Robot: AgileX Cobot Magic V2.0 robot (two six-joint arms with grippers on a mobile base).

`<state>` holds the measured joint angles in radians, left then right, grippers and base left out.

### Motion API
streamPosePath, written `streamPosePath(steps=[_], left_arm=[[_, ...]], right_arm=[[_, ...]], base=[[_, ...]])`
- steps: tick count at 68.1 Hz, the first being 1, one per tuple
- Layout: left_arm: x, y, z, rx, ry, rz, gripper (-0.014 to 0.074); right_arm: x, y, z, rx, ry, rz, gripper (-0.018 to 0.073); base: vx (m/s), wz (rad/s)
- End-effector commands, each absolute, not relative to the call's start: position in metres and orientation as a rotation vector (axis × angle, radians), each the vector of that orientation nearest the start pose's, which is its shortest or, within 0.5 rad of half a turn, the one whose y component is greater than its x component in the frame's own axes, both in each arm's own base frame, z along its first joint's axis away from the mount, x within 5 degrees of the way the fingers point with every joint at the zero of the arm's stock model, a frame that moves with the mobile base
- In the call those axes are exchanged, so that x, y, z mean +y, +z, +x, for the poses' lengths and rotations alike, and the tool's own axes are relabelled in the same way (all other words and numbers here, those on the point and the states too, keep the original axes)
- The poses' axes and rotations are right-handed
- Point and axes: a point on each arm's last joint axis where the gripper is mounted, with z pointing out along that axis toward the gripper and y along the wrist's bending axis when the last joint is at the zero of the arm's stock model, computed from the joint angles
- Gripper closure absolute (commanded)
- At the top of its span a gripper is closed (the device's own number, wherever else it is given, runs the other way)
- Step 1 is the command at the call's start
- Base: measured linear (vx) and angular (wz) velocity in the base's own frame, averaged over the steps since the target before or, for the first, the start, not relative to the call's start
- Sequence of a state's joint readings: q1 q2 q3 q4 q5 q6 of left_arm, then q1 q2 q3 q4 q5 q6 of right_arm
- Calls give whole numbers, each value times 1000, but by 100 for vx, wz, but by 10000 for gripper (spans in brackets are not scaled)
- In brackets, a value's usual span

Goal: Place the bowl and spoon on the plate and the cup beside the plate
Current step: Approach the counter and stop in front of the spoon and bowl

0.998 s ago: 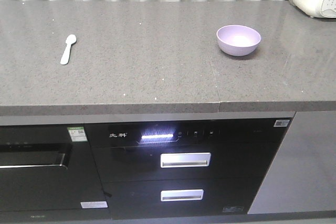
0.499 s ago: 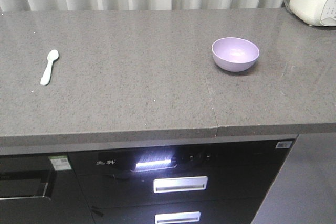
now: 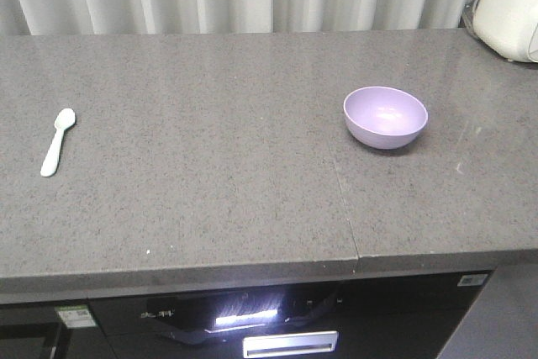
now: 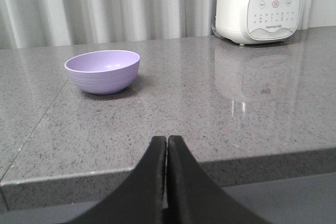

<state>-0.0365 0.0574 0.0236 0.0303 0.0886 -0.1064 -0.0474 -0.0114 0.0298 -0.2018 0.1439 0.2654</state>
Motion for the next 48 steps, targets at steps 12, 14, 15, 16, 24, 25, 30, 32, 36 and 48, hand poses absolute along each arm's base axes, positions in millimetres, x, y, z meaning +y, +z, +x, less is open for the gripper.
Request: streamPosePath(steps=[12,14,15,16,24,25,30,32,36,48], left_arm=[[-2,205,63,1584,-91,-40,603],[-2,205,63,1584,-91,-40,603],[-2,205,63,1584,-91,-40,603],[-2,205,63,1584,-91,-40,603],[-2,205,63,1584,-91,-40,603],[-2,205,63,1584,-91,-40,603],[-2,205,63,1584,-91,-40,603],[-2,205,63,1584,-91,-40,603],[-2,205,63,1584,-91,-40,603],[-2,205,63,1584,-91,-40,603]], right_arm=[[-4,195,57,1566,-10,96,565],[-4,195,57,1566,-10,96,565],[-4,195,57,1566,-10,96,565],[-4,195,57,1566,-10,96,565],[-4,195,57,1566,-10,96,565],[-4,195,57,1566,-10,96,565],[-4,195,57,1566,-10,96,565],[-4,195,57,1566,-10,96,565],[-4,195,57,1566,-10,96,565],[-4,195,57,1566,-10,96,565]], base=[[13,1],[11,1],[11,1],[11,1],[10,1],[9,0],[9,0],[8,0],[7,1],[6,1]])
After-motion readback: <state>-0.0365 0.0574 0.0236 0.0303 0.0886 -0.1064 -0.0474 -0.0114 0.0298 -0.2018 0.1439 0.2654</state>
